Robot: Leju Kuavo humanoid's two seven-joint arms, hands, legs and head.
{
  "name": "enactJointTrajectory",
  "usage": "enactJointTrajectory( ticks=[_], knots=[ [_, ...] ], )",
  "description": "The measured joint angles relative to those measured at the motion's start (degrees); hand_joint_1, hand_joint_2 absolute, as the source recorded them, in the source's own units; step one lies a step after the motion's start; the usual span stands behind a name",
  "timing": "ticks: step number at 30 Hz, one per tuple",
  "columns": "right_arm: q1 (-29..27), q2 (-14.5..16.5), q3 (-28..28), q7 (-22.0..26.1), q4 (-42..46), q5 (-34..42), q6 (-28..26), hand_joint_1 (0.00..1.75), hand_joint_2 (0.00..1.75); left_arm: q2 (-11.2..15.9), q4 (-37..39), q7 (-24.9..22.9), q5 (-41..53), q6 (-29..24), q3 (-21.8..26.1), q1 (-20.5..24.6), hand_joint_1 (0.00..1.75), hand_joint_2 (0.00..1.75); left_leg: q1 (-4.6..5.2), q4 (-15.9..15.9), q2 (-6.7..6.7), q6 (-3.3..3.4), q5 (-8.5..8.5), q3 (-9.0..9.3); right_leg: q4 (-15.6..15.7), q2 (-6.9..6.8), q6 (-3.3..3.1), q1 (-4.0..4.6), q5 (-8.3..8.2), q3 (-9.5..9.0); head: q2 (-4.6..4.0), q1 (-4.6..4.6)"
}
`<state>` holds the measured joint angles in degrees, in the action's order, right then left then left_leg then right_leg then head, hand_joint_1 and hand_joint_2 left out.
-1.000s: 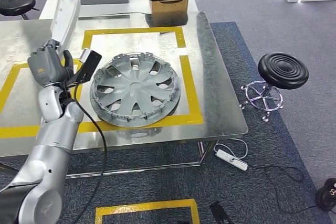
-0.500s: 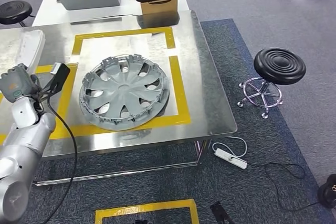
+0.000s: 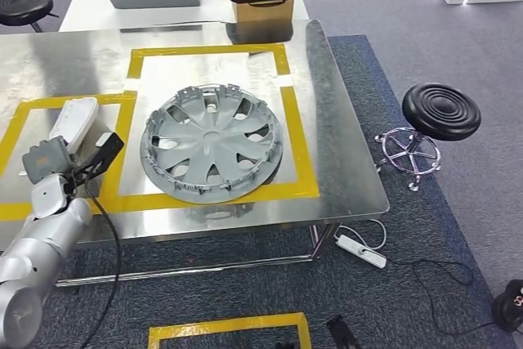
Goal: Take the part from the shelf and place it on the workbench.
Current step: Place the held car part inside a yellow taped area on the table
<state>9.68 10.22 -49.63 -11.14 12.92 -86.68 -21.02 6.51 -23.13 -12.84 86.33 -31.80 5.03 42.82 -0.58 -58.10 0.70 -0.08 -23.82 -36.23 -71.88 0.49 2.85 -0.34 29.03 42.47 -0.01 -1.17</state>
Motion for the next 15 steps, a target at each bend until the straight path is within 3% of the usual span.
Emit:
enactJointTrajectory(
  ticks=[2, 3, 8, 10, 12, 13, 14, 15],
  knots=[
    [0.14, -0.02, 0.01, 0.08, 0.0, 0.1, 0.0, 0.0, 1.75, -0.29, 0.34, 0.27, -0.66, 1.46, 0.2, -0.09, 1.75, 1.75, 0.14, -0.06, 0.12, -0.23, -0.21, 0.22, 7.96, -0.01, -0.54, 0.16, -3.54, -3.87, 0.0, -0.01],
    [0.24, -0.03, 0.01, 0.1, 0.0, 0.13, 0.02, 0.0, 1.75, -0.4, 0.5, 0.84, -1.17, 2.34, 0.45, -0.2, 1.75, 1.75, 0.23, -0.07, 0.13, -0.44, -0.27, 0.25, 10.7, 0.01, -0.71, 0.24, -4.36, -5.28, 0.01, 0.03],
    [0.1, -0.08, 0.01, 0.52, 0.0, 0.2, 0.2, 0.0, 1.75, -0.86, 0.84, 5.08, -2.71, 4.76, 1.58, -1.72, 1.75, 1.75, 0.18, -0.49, 0.06, -1.92, -0.88, 0.09, 12.86, 0.12, -1.64, 0.19, -4.66, -6.51, 0.01, 0.21],
    [0.28, -0.08, 0.03, 0.71, 0.0, 0.14, 0.22, 0.0, 1.75, -1.04, 0.91, 5.46, -2.82, 4.93, 1.72, -2.0, 1.75, 1.75, 0.11, -5.13, -0.02, -2.44, -3.63, -2.09, 13.17, 0.06, -2.03, -0.04, -4.8, -6.8, 0.01, 0.4],
    [0.32, -0.08, 0.04, 0.79, 0.0, 0.13, 0.25, 0.0, 1.75, -1.2, 1.06, 5.53, -2.89, 5.08, 1.82, -2.37, 1.75, 1.75, 0.04, -12.36, -0.03, -2.79, -6.63, -5.72, 13.18, 0.05, -2.17, -0.12, -4.79, -6.85, 0.01, 0.49],
    [0.27, -0.08, 0.05, 0.79, 0.0, 0.14, 0.26, 0.0, 1.75, -1.26, 1.12, 5.57, -2.95, 5.12, 1.92, -2.6, 1.75, 1.75, 0.01, -14.53, -0.04, -2.89, -6.99, -6.9, 13.18, 0.05, -2.18, -0.16, -4.77, -6.87, 0.01, 0.5],
    [0.23, -0.08, 0.05, 0.79, 0.0, 0.14, 0.27, 0.0, 1.31, -1.33, 1.16, 5.61, -3.02, 5.12, 2.08, -2.76, 1.31, 1.75, -0.03, -14.72, -0.04, -2.96, -6.29, -7.1, 13.17, 0.05, -2.15, -0.22, -4.75, -6.9, 0.01, 0.49],
    [0.21, -0.08, 0.07, 0.78, 0.0, 0.14, 0.27, 0.0, 0.87, -1.39, 1.18, 5.65, -3.08, 5.06, 2.26, -2.81, 0.87, 1.75, -0.1, -12.85, -0.05, -3.02, -4.73, -6.2, 13.16, 0.06, -2.08, -0.31, -4.73, -6.97, 0.01, 0.5]
  ],
)
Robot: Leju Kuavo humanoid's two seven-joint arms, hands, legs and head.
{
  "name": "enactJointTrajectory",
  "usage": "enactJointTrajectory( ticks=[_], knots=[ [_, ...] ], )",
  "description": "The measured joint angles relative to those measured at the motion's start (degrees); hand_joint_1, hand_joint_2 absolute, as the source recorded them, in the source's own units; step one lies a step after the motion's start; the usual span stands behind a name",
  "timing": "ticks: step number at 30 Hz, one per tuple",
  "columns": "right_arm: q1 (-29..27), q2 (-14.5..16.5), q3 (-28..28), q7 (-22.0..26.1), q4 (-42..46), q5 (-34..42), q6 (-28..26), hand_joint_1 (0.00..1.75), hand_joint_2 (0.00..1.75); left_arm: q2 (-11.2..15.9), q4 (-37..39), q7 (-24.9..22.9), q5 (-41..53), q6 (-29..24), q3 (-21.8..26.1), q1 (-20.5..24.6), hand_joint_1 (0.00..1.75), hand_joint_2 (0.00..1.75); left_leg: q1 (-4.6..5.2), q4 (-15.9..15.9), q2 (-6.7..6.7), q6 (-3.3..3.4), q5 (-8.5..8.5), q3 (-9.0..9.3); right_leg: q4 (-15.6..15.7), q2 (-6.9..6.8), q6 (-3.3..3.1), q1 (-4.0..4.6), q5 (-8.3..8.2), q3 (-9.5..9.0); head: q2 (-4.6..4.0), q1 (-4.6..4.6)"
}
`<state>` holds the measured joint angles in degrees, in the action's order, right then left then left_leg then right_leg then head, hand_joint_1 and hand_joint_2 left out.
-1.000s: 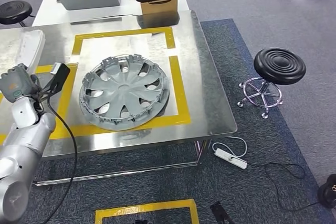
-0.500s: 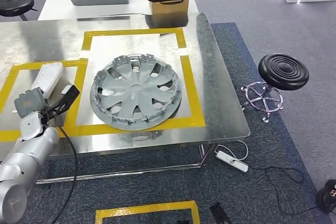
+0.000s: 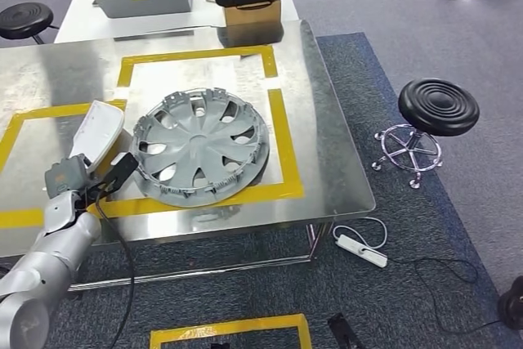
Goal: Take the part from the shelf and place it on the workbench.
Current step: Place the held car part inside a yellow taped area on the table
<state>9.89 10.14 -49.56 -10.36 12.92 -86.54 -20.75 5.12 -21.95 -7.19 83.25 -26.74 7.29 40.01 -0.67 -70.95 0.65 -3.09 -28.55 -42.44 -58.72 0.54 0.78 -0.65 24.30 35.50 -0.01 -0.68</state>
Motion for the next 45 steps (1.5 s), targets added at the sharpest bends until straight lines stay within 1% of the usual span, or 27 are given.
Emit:
enactJointTrajectory(
  ticks=[2, 4, 8, 10, 12, 13, 14, 15, 17, 19, 22, 24, 25, 27, 28, 29, 30, 31, 33, 35, 37, 39, 40, 42, 43, 44, 45],
  knots=[
    [0.04, -0.02, 0.03, 0.0, 0.01, -0.01, 0.01, 0.0, 0.0, -0.12, 0.01, 0.03, -0.28, -0.29, 0.33, 0.18, 0.0, 1.75, -0.21, 7.23, -0.09, -0.19, 3.43, 3.87, -0.17, 0.05, 0.47, -0.02, 0.16, -0.11, -0.01, 0.06],
    [0.1, -0.04, 0.08, 0.0, 0.02, 0.01, 0.03, 0.0, 0.0, -0.29, 0.02, 0.04, -0.58, -0.76, 0.48, 0.22, 0.0, 1.75, -0.32, 12.26, 0.02, 0.25, 4.63, 6.58, -0.36, 0.15, 1.16, 0.16, 0.3, 0.01, -0.01, 0.1],
    [-0.06, -0.05, 0.13, -0.07, 0.02, 0.01, 0.11, 0.0, 0.0, -0.49, 0.01, 0.06, -0.92, -2.42, 0.67, 0.11, 0.0, 1.75, -0.3, 13.08, 0.13, 1.99, 4.63, 6.8, -0.81, 0.09, 2.33, 0.09, 0.76, 0.42, -0.01, 0.02],
    [-0.02, -0.05, 0.19, -0.09, 0.02, 0.01, 0.13, 0.0, 0.0, -0.5, 0.01, 0.05, -0.72, -3.68, 0.71, 0.29, 0.0, 1.75, -0.36, 13.14, 0.06, 2.61, 4.75, 6.84, -5.35, -0.07, 2.74, 0.06, 3.47, 2.49, -0.01, -0.28],
    [-0.07, -0.06, 0.25, -0.09, 0.02, 0.01, 0.16, 0.0, 0.0, -0.48, 0.01, -0.03, -0.4, -4.95, 0.76, 0.28, 0.0, 1.75, -0.24, 13.13, 0.04, 2.86, 4.74, 6.83, -12.87, -0.12, 2.88, 0.07, 6.84, 5.93, -0.01, -0.61],
    [-0.15, -0.06, 0.26, -0.09, 0.01, 0.02, 0.18, 0.0, 0.0, -0.46, 0.01, -0.11, -0.27, -5.45, 0.79, 0.27, 0.0, 1.75, -0.18, 13.13, 0.04, 2.88, 4.74, 6.82, -15.47, -0.11, 2.86, 0.07, 7.56, 7.15, -0.01, -0.63],
    [-0.2, -0.06, 0.27, -0.09, 0.01, 0.03, 0.19, 0.0, 0.0, -0.44, 0.01, -0.21, -0.17, -5.9, 0.82, 0.25, 0.0, 1.75, -0.14, 13.12, 0.07, 2.89, 4.73, 6.83, -16.08, -0.11, 2.79, 0.08, 7.23, 7.48, -0.01, -0.67],
    [-0.22, -0.05, 0.28, -0.09, 0.01, 0.04, 0.2, 0.0, 0.0, -0.43, 0.01, -0.29, -0.08, -6.32, 0.85, 0.26, 0.0, 1.75, -0.11, 13.12, 0.09, 2.87, 4.72, 6.84, -14.61, -0.11, 2.67, 0.08, 5.97, 6.8, -0.01, -0.67],
    [-0.11, -0.05, 0.31, -0.08, 0.02, 0.06, 0.2, 0.0, 0.0, -0.42, 0.01, -0.24, -0.18, -7.2, 0.91, 0.27, 0.0, 1.75, -0.06, 13.09, 0.14, 2.67, 4.67, 6.89, -7.47, -0.11, 2.36, 0.08, 2.52, 3.32, -0.01, -0.68],
    [0.03, -0.05, 0.38, -0.04, 0.01, 0.09, 0.2, 0.0, 0.0, -0.28, 0.0, 0.62, -1.07, -8.87, 1.21, 0.3, 0.0, 1.75, 0.11, 12.97, 0.19, 2.11, 4.68, 6.75, -1.99, -0.03, 1.98, 0.14, 0.93, 0.58, 0.0, -0.6],
    [-0.02, -0.07, 0.61, -0.02, 0.01, 0.15, 0.2, 0.0, 0.0, -0.25, -0.42, 4.83, -5.07, -11.68, 2.36, 0.28, 0.0, 1.75, -0.01, 13.21, 0.18, 1.0, 4.94, 6.56, -0.91, 0.13, 0.97, 0.37, 0.72, 0.23, 0.0, -0.49],
    [-0.04, -0.07, 0.8, 0.01, 0.01, 0.16, 0.19, 0.0, 0.0, -0.59, -1.46, 9.79, -9.54, -12.55, 3.54, 0.21, 0.0, 1.75, -0.16, 11.86, 0.07, 0.43, 3.81, 5.9, -0.64, 0.2, 0.27, 0.28, 0.42, 0.18, -0.01, -0.36],
    [-0.04, -0.07, 0.87, 0.05, 0.01, 0.15, 0.19, 0.0, 0.0, -0.87, -2.24, 12.58, -11.99, -12.82, 4.29, 0.22, 0.0, 1.75, -0.19, 9.55, 0.02, 0.24, 2.37, 4.83, -0.53, 0.21, 0.05, 0.18, 0.34, 0.13, 0.0, -0.25],
    [-0.11, -0.07, 0.99, 0.1, 0.0, 0.15, 0.18, 0.0, 0.0, -1.59, -3.76, 16.99, -16.0, -13.14, 5.67, 0.23, 0.0, 1.75, -0.17, 2.33, 0.0, 0.0, -1.05, 1.42, -0.52, 0.2, -0.12, 0.2, 0.37, 0.13, 0.0, -0.08],
    [-0.18, -0.07, 1.07, 0.11, 0.0, 0.16, 0.18, 0.0, 0.0, -1.91, -4.36, 18.15, -17.11, -13.21, 6.16, 0.14, 0.0, 1.75, -0.17, -0.64, -0.01, -0.05, -1.96, -0.06, -0.53, 0.19, -0.14, 0.22, 0.38, 0.12, -0.01, -0.08],
    [-0.23, -0.07, 1.14, 0.11, 0.0, 0.16, 0.18, 0.0, 0.0, -2.18, -4.79, 18.89, -17.85, -13.23, 6.52, 0.03, 0.0, 1.75, -0.17, -2.0, -0.01, -0.03, -1.9, -0.81, -0.53, 0.19, -0.15, 0.23, 0.39, 0.11, -0.01, -0.06],
    [-0.27, -0.07, 1.2, 0.12, 0.0, 0.16, 0.18, 0.0, 0.0, -2.44, -5.31, 19.94, -19.07, -13.2, 6.83, -0.07, 0.0, 1.75, -0.17, -1.33, -0.01, 0.06, -0.85, -0.57, -0.54, 0.22, -0.14, 0.23, 0.39, 0.08, 0.0, -0.04],
    [-0.28, -0.07, 1.25, 0.14, 0.0, 0.17, 0.19, 0.0, 0.0, -2.68, -5.89, 21.34, -20.59, -13.13, 7.09, -0.14, 0.0, 1.75, -0.17, 1.25, -0.01, 0.18, 0.94, 0.67, -0.55, 0.24, -0.11, 0.22, 0.41, 0.03, 0.0, -0.03],
    [-0.24, -0.07, 1.32, 0.21, 0.01, 0.25, 0.2, 0.0, 0.0, -3.75, -8.81, 26.73, -27.32, -11.55, 7.44, -0.2, 0.0, 1.75, -0.14, 8.37, -0.02, 0.48, 4.12, 4.28, -0.69, 0.27, 0.2, 0.38, 0.53, 0.05, 0.01, 0.03],
    [-0.22, -0.07, 1.4, 0.31, 0.02, 0.49, 0.17, 0.0, 0.0, -5.65, -14.53, 31.4, -37.68, -6.4, 6.94, -1.05, 0.0, 1.75, -0.04, 12.4, 0.06, 0.98, 4.91, 6.28, -0.72, 0.24, 0.79, 0.62, 0.56, 0.24, 0.0, 0.03],
    [-0.35, -0.07, 1.46, 0.49, 0.02, 0.85, 0.09, 0.0, 0.0, -8.08, -22.87, 32.84, -50.96, 2.37, 5.27, -3.51, 0.0, 1.75, 0.05, 12.89, 0.13, 1.71, 4.71, 6.38, -0.48, 0.22, 1.44, 0.6, 0.5, 0.27, -0.01, 0.0],
    [-0.59, -0.07, 1.55, 0.66, 0.02, 1.14, -0.05, 0.0, 0.0, -10.51, -32.4, 33.47, -63.31, 9.98, 2.23, -6.5, 0.0, 1.75, -0.06, 13.06, 0.12, 2.49, 4.78, 6.42, -1.66, 0.14, 2.11, 0.5, 1.61, 0.8, -0.01, -0.18],
    [-0.67, -0.07, 1.6, 0.73, 0.02, 1.23, -0.13, 0.0, 0.0, -11.55, -36.63, 33.9, -67.83, 12.37, 0.46, -7.83, 0.0, 1.75, -0.16, 13.13, 0.12, 2.83, 4.8, 6.45, -3.81, 0.08, 2.39, 0.49, 3.01, 1.76, -0.01, -0.37],
    [-0.76, -0.07, 1.67, 0.81, 0.02, 1.5, -0.28, 0.0, 0.0, -13.2, -43.28, 35.0, -74.4, 15.49, -2.72, -10.37, 0.0, 1.75, -0.11, 13.13, 0.11, 3.24, 4.69, 6.5, -11.06, 0.01, 2.78, 0.47, 6.68, 5.02, -0.02, -0.78],
    [-0.84, -0.07, 1.67, 0.85, 0.02, 1.66, -0.33, 0.0, 0.0, -13.85, -46.15, 35.6, -76.8, 16.53, -4.01, -11.81, 0.0, 1.75, -0.04, 13.13, 0.09, 3.33, 4.63, 6.54, -14.41, 0.01, 2.89, 0.46, 7.88, 6.62, -0.01, -0.83],
    [-0.97, -0.07, 1.67, 0.86, 0.02, 1.81, -0.37, 0.0, 0.0, -14.4, -48.87, 36.14, -78.68, 17.4, -5.19, -13.28, 0.0, 1.75, 0.01, 13.12, 0.06, 3.39, 4.58, 6.58, -16.23, 0.0, 2.96, 0.46, 8.13, 7.51, -0.01, -0.82],
    [-1.1, -0.07, 1.67, 0.88, 0.02, 1.94, -0.4, 0.0, 0.0, -14.89, -51.57, 36.65, -80.37, 18.29, -6.39, -14.72, 0.0, 1.75, 0.04, 13.11, 0.05, 3.4, 4.54, 6.64, -15.86, -0.01, 2.99, 0.45, 7.29, 7.38, -0.01, -0.82]
  ],
)
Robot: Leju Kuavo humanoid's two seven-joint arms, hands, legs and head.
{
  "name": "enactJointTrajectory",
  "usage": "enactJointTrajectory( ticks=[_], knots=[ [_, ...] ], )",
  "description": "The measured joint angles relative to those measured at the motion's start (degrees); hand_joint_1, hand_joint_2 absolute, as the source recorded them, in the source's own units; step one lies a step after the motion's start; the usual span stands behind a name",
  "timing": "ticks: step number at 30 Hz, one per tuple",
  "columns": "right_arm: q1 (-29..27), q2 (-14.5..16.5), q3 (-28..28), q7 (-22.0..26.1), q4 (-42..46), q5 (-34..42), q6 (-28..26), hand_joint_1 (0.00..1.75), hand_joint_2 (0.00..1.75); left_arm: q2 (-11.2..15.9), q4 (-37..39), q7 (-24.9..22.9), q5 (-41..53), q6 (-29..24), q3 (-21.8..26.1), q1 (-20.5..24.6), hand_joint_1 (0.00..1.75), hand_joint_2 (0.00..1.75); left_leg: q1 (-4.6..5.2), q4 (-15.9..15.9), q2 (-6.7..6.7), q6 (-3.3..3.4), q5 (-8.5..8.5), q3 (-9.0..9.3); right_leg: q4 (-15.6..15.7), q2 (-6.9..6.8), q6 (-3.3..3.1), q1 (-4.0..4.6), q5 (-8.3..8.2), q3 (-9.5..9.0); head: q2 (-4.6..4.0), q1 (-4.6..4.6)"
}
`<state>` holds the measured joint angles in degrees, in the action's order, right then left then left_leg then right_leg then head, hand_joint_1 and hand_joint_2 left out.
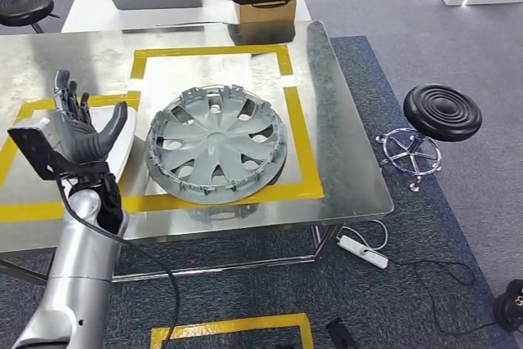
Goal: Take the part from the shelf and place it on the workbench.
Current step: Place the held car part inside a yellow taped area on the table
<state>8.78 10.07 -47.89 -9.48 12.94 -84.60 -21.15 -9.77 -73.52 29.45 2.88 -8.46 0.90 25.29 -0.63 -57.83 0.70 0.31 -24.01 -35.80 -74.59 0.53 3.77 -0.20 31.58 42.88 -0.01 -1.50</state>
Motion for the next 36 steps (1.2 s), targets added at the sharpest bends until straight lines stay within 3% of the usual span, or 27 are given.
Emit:
enactJointTrajectory(
  ticks=[2, 4, 5, 8, 10, 12, 14, 15, 16, 19, 21, 24, 26, 28, 29, 30, 31, 34, 36],
  knots=[
    [-0.12, -0.02, 0.0, 0.04, 0.0, 0.2, -0.11, 0.0, 0.0, -0.8, -5.17, 0.73, -3.05, 2.13, -2.51, -2.38, 0.0, 1.75, -0.03, -0.01, 0.06, -0.14, -0.13, 0.2, 6.48, -0.03, -0.06, -0.06, -3.77, -3.2, -0.01, -0.01],
    [-0.04, -0.05, 0.0, 0.11, -0.01, 0.37, -0.23, 0.0, 0.0, -1.3, -9.92, 1.17, -6.11, 4.92, -5.0, -4.31, 0.0, 1.75, 0.15, -0.1, 0.17, -0.57, -0.28, 0.3, 13.35, 0.04, -0.34, -0.07, -6.03, -6.82, 0.0, -0.01],
    [-0.03, -0.06, 0.0, 0.17, -0.02, 0.5, -0.28, 0.0, 0.0, -1.43, -11.92, 1.23, -7.64, 6.71, -6.14, -5.28, 0.0, 1.75, 0.24, -0.12, 0.22, -0.83, -0.28, 0.31, 14.99, 0.11, -0.58, -0.03, -6.25, -7.71, 0.01, 0.01],
    [-0.38, -0.13, 0.0, 0.44, -0.01, 1.04, -0.33, 0.0, 0.0, -1.57, -17.61, 0.95, -14.79, 15.16, -9.61, -8.54, 0.0, 1.75, 0.18, -0.1, 0.22, -1.71, -0.37, 0.36, 15.52, 0.27, -1.67, 0.06, -6.17, -8.02, 0.0, 0.07],
    [-0.62, -0.18, 0.0, 0.76, 0.0, 1.28, -0.33, 0.0, 0.0, -1.72, -20.64, 1.05, -19.43, 21.11, -11.36, -10.7, 0.0, 0.87, 0.13, -2.37, 0.1, -2.3, -2.12, -0.62, 15.73, 0.24, -2.37, -0.15, -6.3, -8.19, 0.0, 0.28],
    [-0.76, -0.19, 0.0, 1.04, 0.0, 1.51, -0.38, 0.0, 0.0, -2.06, -23.1, 1.57, -22.7, 24.65, -12.54, -12.91, 0.0, 0.0, 0.12, -8.8, 0.01, -2.69, -5.62, -3.68, 15.79, 0.2, -2.77, -0.25, -6.29, -8.24, 0.01, 0.52],
    [-1.0, -0.19, -0.01, 1.17, 0.0, 1.87, -0.54, 0.0, 0.0, -2.58, -25.1, 2.17, -24.35, 26.07, -13.28, -15.61, 0.0, 0.0, 0.1, -14.78, 0.01, -2.77, -7.72, -6.64, 15.79, 0.18, -2.89, -0.26, -6.25, -8.24, 0.0, 0.54],
    [-1.14, -0.19, -0.02, 1.22, 0.0, 2.04, -0.66, 0.0, 0.0, -2.86, -26.02, 2.46, -24.76, 26.35, -13.57, -16.95, 0.0, 0.0, 0.1, -15.32, 0.01, -2.72, -7.31, -6.95, 15.78, 0.19, -2.88, -0.26, -6.24, -8.25, 0.0, 0.56],
    [-1.27, -0.19, -0.03, 1.27, 0.0, 2.2, -0.79, 0.0, 0.0, -3.16, -26.83, 2.72, -25.06, 26.66, -13.81, -18.13, 0.0, 0.0, 0.1, -13.72, 0.0, -2.62, -5.95, -6.16, 15.78, 0.2, -2.86, -0.26, -6.23, -8.27, 0.0, 0.56],
    [-1.46, -0.19, -0.04, 1.54, 0.0, 2.63, -1.15, 0.0, 0.0, -4.13, -28.75, 3.4, -25.78, 27.73, -14.87, -20.64, 0.0, 0.0, 0.13, -3.42, -0.08, -2.19, -1.57, -0.62, 15.64, 0.22, -2.31, -0.04, -6.04, -8.28, 0.0, 0.6],
    [-1.67, -0.2, -0.04, 1.72, 0.0, 3.01, -1.48, 0.0, 0.0, -4.49, -29.63, 3.88, -26.16, 28.42, -15.6, -22.11, 0.0, 0.0, 0.22, -0.24, -0.05, -1.69, -1.19, 1.07, 15.65, 0.22, -1.69, 0.17, -5.97, -8.27, 0.01, 0.57],
    [-2.24, -0.21, -0.07, 1.87, 0.0, 3.44, -1.82, 0.0, 0.0, -4.5, -30.54, 4.33, -26.89, 30.02, -16.65, -24.09, 0.0, 0.0, 0.14, 0.03, 0.01, -0.63, -1.09, 1.16, 15.29, 0.09, -0.79, 0.04, -5.41, -8.12, -0.01, 0.41],
    [-2.57, -0.21, -0.09, 2.03, 0.0, 3.68, -1.92, 0.0, 0.0, -4.39, -30.93, 4.63, -26.49, 31.45, -17.65, -24.82, 0.0, 0.0, -0.04, 0.14, 0.0, -0.08, -0.98, 1.24, 10.95, -0.03, -0.25, -0.02, -2.68, -6.18, -0.01, 0.13],
    [-2.9, -0.21, -0.11, 2.25, -0.01, 3.91, -1.95, 0.0, 0.0, -4.18, -31.08, 5.15, -25.36, 32.7, -18.76, -25.68, 0.0, 0.0, 0.0, 0.13, -0.03, 0.16, -1.04, 1.25, 3.2, -0.07, 0.04, -0.06, 1.0, -2.65, -0.01, -0.08],
    [-3.08, -0.21, -0.13, 2.37, -0.01, 4.02, -1.95, 0.0, 0.0, -4.1, -31.1, 5.44, -24.77, 33.18, -19.28, -26.18, 0.0, 0.0, 0.02, 0.13, -0.05, 0.2, -1.08, 1.27, 0.39, -0.07, 0.12, -0.08, 1.86, -1.31, 0.0, -0.07],
    [-3.25, -0.21, -0.16, 2.48, -0.02, 4.11, -1.95, 0.0, 0.0, -4.01, -31.11, 5.73, -24.19, 33.61, -19.8, -26.6, 0.0, 0.0, 0.02, 0.12, -0.06, 0.22, -1.11, 1.29, -0.61, -0.07, 0.18, -0.1, 1.72, -0.8, 0.0, -0.09],
    [-3.37, -0.21, -0.2, 2.62, -0.02, 4.17, -1.95, 0.0, 0.0, -3.92, -31.11, 6.0, -23.63, 34.0, -20.34, -26.87, 0.0, 0.0, -0.01, 0.12, -0.04, 0.19, -1.14, 1.36, 0.77, -0.07, 0.22, -0.17, 0.5, -1.47, 0.0, -0.07],
    [-3.35, -0.22, -0.26, 3.0, -0.02, 4.21, -1.9, 0.0, 0.0, -3.64, -31.11, 6.82, -22.01, 35.06, -22.09, -27.2, 0.0, 0.0, 0.03, -0.04, 0.08, -0.41, -1.4, 1.67, 11.88, 0.01, 0.2, -0.5, -4.39, -7.21, 0.0, -0.15],
    [-3.25, -0.22, -0.27, 3.14, -0.02, 4.21, -1.85, 0.0, 0.0, -3.47, -31.11, 7.24, -21.33, 35.59, -23.09, -27.3, 0.0, 0.0, 0.21, -0.09, 0.14, -1.13, -1.42, 1.71, 15.31, 0.24, -0.31, -0.48, -5.1, -9.01, 0.01, -0.06]
  ],
)
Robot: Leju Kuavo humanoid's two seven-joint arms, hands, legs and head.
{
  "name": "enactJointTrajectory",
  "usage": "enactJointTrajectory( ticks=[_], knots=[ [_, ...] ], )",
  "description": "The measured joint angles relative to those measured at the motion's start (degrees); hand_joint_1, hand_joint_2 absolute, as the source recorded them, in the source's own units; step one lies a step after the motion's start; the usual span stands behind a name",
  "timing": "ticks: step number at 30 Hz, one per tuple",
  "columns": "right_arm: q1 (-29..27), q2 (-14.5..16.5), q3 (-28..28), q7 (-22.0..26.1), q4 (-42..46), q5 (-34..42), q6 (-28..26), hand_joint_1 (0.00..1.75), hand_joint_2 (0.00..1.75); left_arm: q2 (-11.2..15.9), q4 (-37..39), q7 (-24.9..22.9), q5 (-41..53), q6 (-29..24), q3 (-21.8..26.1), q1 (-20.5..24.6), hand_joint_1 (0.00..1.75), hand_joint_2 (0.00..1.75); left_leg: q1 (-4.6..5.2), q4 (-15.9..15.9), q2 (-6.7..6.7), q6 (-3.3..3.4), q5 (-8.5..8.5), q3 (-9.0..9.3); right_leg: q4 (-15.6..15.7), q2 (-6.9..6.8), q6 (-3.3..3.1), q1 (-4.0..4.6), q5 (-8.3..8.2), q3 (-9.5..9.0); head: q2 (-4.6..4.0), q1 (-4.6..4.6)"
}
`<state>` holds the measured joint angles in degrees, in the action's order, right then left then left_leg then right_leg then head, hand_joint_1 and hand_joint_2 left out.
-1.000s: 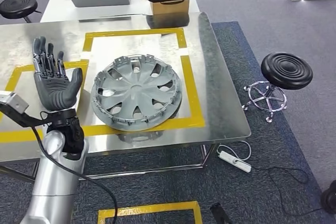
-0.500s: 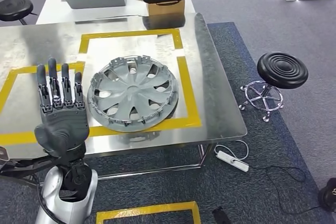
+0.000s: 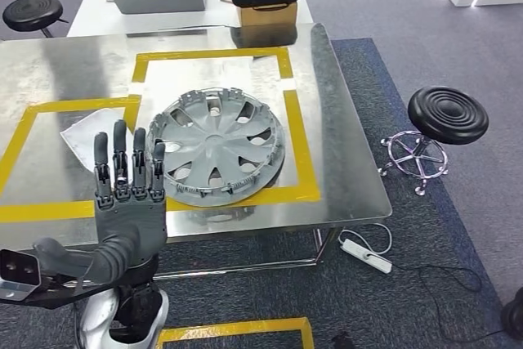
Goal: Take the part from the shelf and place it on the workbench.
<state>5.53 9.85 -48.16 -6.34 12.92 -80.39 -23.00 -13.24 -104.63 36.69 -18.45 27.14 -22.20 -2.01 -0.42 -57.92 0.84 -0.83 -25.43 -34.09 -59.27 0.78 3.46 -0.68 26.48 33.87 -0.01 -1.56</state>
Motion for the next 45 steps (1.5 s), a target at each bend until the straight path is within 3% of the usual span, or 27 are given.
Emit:
enactJointTrajectory(
  ticks=[2, 4, 7, 9, 10, 11, 14, 16, 18, 20, 23, 24, 25, 26, 29, 31, 33, 34, 35, 38, 39, 40, 41, 42, 43, 45],
  knots=[
    [-0.07, -0.02, -0.05, 0.08, 0.0, 0.01, 0.03, 0.0, 0.0, 0.2, 0.0, 0.21, 0.44, 0.56, -0.84, -0.03, 0.0, 0.0, -0.09, 0.19, 0.01, -0.62, 0.14, 0.02, 0.12, 0.13, -0.87, 0.15, -0.16, 0.0, 0.0, 0.15],
    [-0.12, -0.05, -0.1, 0.1, 0.0, 0.01, 0.03, 0.0, 0.0, 0.36, 0.01, 0.4, 0.72, 1.13, -1.6, -0.02, 0.0, 0.0, -0.19, -1.05, -0.1, -1.19, -0.95, -0.52, 0.26, 0.1, -1.67, 0.1, -0.37, -0.02, -0.01, 0.3],
    [-0.11, -0.07, -0.13, 0.11, 0.0, 0.01, 0.03, 0.0, 0.0, 0.58, 0.06, 0.54, 0.84, 1.67, -2.2, -0.05, 0.0, 0.0, -0.16, -10.4, -0.21, -1.67, -5.94, -4.92, 0.34, -0.06, -2.34, 0.07, -0.45, -0.01, -0.01, 0.69],
    [-0.19, -0.1, -0.18, 0.12, 0.0, 0.01, 0.03, 0.0, 0.0, 0.78, 0.12, 0.56, 0.81, 1.74, -2.51, -0.1, 0.0, 0.87, -0.13, -15.32, -0.21, -1.58, -7.21, -7.37, 0.32, -0.14, -2.43, 0.18, -0.5, 0.0, -0.02, 0.7],
    [-0.21, -0.13, -0.2, 0.12, 0.0, 0.02, 0.03, 0.0, 0.0, 0.87, 0.14, 0.56, 0.73, 1.75, -2.68, -0.11, 0.0, 1.31, -0.11, -15.01, -0.21, -1.42, -6.37, -7.24, 0.31, -0.14, -2.44, 0.22, -0.56, 0.0, -0.01, 0.71],
    [-0.22, -0.14, -0.22, 0.12, 0.0, 0.06, 0.03, 0.0, 0.0, 0.96, 0.16, 0.5, 0.63, 1.76, -2.82, -0.1, 0.0, 1.75, -0.07, -12.69, -0.21, -1.18, -4.76, -6.05, 0.3, -0.11, -2.42, 0.25, -0.63, -0.02, -0.01, 0.71],
    [-0.23, -0.14, -0.26, 0.15, 0.0, 0.27, 0.01, 0.0, 0.0, 1.09, 0.2, 0.2, 0.3, 1.78, -3.03, -0.01, 0.0, 1.75, 0.13, -2.63, -0.19, -0.36, -0.54, -0.77, 0.11, 0.04, -2.01, 0.51, -0.74, 0.18, 0.0, 0.71],
    [-0.31, -0.14, -0.3, 0.25, 0.0, 0.43, -0.03, 0.0, 0.0, 1.14, 0.31, 0.07, 0.04, 1.8, -3.01, -0.01, 0.0, 1.75, 0.28, -0.23, -0.09, 0.01, -0.07, 0.2, 0.07, 0.03, -1.39, 0.66, -0.97, 0.49, -0.01, 0.71],
    [-0.44, -0.15, -0.32, 0.41, 0.0, 0.63, -0.08, 0.0, 0.0, 1.16, 0.43, -0.05, -0.19, 1.85, -2.99, -0.06, 0.0, 1.75, 0.2, 0.06, -0.1, 0.59, 0.31, -0.05, 0.13, -0.01, -0.76, 0.52, -0.99, 0.72, -0.01, 0.73],
    [-0.6, -0.16, -0.36, 0.58, 0.0, 0.83, -0.13, 0.0, 0.0, 1.16, 0.5, -0.14, -0.33, 1.9, -3.0, -0.05, 0.0, 1.75, -0.03, 0.36, -0.28, 1.29, 0.86, -0.32, -2.32, -0.11, -0.16, 0.44, 1.48, 1.7, -0.01, 0.53],
    [-0.75, -0.18, -0.6, 0.76, 0.0, 0.92, -0.16, 0.0, 0.0, 1.16, 0.73, -0.25, -0.63, 1.98, -2.99, -0.08, 0.0, 1.75, -0.06, 0.4, -0.56, 1.75, 1.67, -1.3, -12.23, -0.24, 0.49, 0.3, 8.04, 4.91, -0.01, 0.32],
    [-0.79, -0.19, -0.7, 0.79, 0.0, 0.92, -0.17, 0.0, 0.0, 1.17, 0.84, -0.28, -0.71, 2.03, -2.98, -0.09, 0.0, 1.75, -0.05, 0.4, -0.62, 1.74, 2.01, -1.74, -14.3, -0.24, 0.63, 0.28, 8.96, 5.24, -0.01, 0.33],
    [-0.82, -0.21, -0.79, 0.8, 0.0, 0.92, -0.18, 0.0, 0.0, 1.19, 0.95, -0.32, -0.73, 2.08, -2.98, -0.1, 0.0, 1.75, -0.06, 0.39, -0.65, 1.67, 2.38, -2.19, -14.46, -0.25, 0.71, 0.25, 8.81, 4.64, 0.0, 0.31],
    [-0.83, -0.25, -0.87, 0.82, 0.0, 0.91, -0.19, 0.0, 0.0, 1.2, 1.05, -0.32, -0.74, 2.13, -2.98, -0.1, 0.0, 1.75, -0.09, 0.39, -0.64, 1.53, 2.77, -2.64, -12.33, -0.26, 0.76, 0.2, 7.68, 2.85, 0.0, 0.32],
    [-0.59, -0.35, -1.13, 0.91, 0.0, 0.89, -0.23, 0.0, 0.0, 1.19, 1.24, -0.33, -0.82, 2.23, -2.97, -0.1, 0.0, 1.75, -0.05, 0.31, -0.56, 0.67, 3.99, -3.68, -1.11, -0.13, 0.58, 0.08, 4.31, -4.84, -0.02, 0.38],
    [-0.52, -0.37, -1.22, 0.95, 0.0, 0.87, -0.3, 0.0, 0.0, 1.14, 1.3, -0.34, -0.87, 2.32, -2.97, -0.07, 0.0, 1.75, 0.06, 0.33, -0.52, -0.05, 4.82, -3.87, 1.5, 0.13, -0.09, 0.22, 4.01, -6.12, -0.01, 0.56],
    [-0.64, -0.41, -1.33, 0.95, 0.0, 0.91, -0.38, 0.0, 0.0, 1.11, 1.37, -0.34, -0.9, 2.37, -2.94, -0.07, 0.0, 1.75, -0.06, 0.54, -0.47, -0.75, 5.46, -3.97, 1.36, 0.12, -1.06, 0.31, 3.32, -5.19, -0.01, 0.67],
    [-0.65, -0.44, -1.38, 0.95, 0.0, 0.91, -0.4, 0.0, 0.0, 1.13, 1.39, -0.34, -0.91, 2.38, -2.91, -0.1, 0.0, 1.75, -0.11, 0.28, -0.46, -1.06, 4.82, -4.23, 1.37, 0.03, -1.57, 0.29, 2.81, -4.85, -0.01, 0.72],
    [-0.62, -0.45, -1.42, 0.94, 0.0, 0.92, -0.41, 0.0, 0.0, 1.14, 1.42, -0.34, -0.92, 2.38, -2.88, -0.1, 0.0, 1.75, -0.13, -0.88, -0.46, -1.31, 3.12, -4.73, 1.45, -0.08, -2.03, 0.22, 2.21, -4.39, -0.01, 0.83],
    [-0.63, -0.47, -1.49, 0.95, 0.0, 0.9, -0.41, 0.0, 0.0, 1.23, 1.51, -0.34, -0.93, 2.38, -2.82, -0.09, 0.0, 1.75, -0.11, -10.51, -0.49, -1.72, -4.95, -7.36, 1.42, -0.29, -2.68, 0.25, 0.37, -2.43, -0.01, 1.17],
    [-0.68, -0.48, -1.52, 0.95, 0.0, 0.9, -0.41, 0.0, 0.0, 1.27, 1.57, -0.34, -0.95, 2.39, -2.8, -0.1, 0.0, 1.75, -0.11, -13.66, -0.49, -1.76, -6.29, -7.86, 1.38, -0.36, -2.72, 0.32, -0.2, -1.66, -0.01, 1.18],
    [-0.72, -0.48, -1.56, 0.95, 0.0, 0.9, -0.42, 0.0, 0.0, 1.29, 1.62, -0.34, -1.09, 2.39, -2.76, -0.11, 0.0, 1.75, -0.11, -15.33, -0.49, -1.7, -6.4, -7.62, 1.36, -0.44, -2.72, 0.4, -0.74, -0.89, -0.01, 1.18],
    [-0.71, -0.49, -1.6, 0.95, 0.0, 0.91, -0.43, 0.0, 0.0, 1.29, 1.67, -0.34, -1.34, 2.39, -2.73, -0.11, 0.0, 1.75, -0.1, -14.93, -0.49, -1.55, -5.48, -6.41, 1.34, -0.48, -2.67, 0.46, -1.25, -0.19, -0.02, 1.18],
    [-0.69, -0.49, -1.62, 0.95, 0.0, 0.92, -0.44, 0.0, 0.0, 1.26, 1.7, -0.34, -1.67, 2.39, -2.7, -0.11, 0.0, 1.75, -0.07, -12.46, -0.49, -1.31, -4.14, -4.12, 1.33, -0.47, -2.56, 0.51, -1.73, 0.42, -0.02, 1.18],
    [-0.67, -0.49, -1.63, 0.95, 0.0, 0.94, -0.46, 0.0, 0.0, 1.21, 1.72, -0.36, -2.07, 2.39, -2.68, -0.09, 0.0, 1.75, -0.01, -8.74, -0.49, -1.01, -3.08, -1.08, 1.3, -0.44, -2.37, 0.55, -2.18, 0.92, -0.01, 1.19],
    [-0.65, -0.49, -1.63, 0.96, 0.0, 0.96, -0.52, 0.0, 0.0, 1.0, 1.72, -0.46, -2.57, 2.39, -2.65, -0.02, 0.0, 1.75, 0.23, -1.13, -0.47, -0.45, -2.73, 4.27, 1.18, -0.36, -1.81, 0.71, -3.01, 1.62, -0.01, 1.16]
  ],
)
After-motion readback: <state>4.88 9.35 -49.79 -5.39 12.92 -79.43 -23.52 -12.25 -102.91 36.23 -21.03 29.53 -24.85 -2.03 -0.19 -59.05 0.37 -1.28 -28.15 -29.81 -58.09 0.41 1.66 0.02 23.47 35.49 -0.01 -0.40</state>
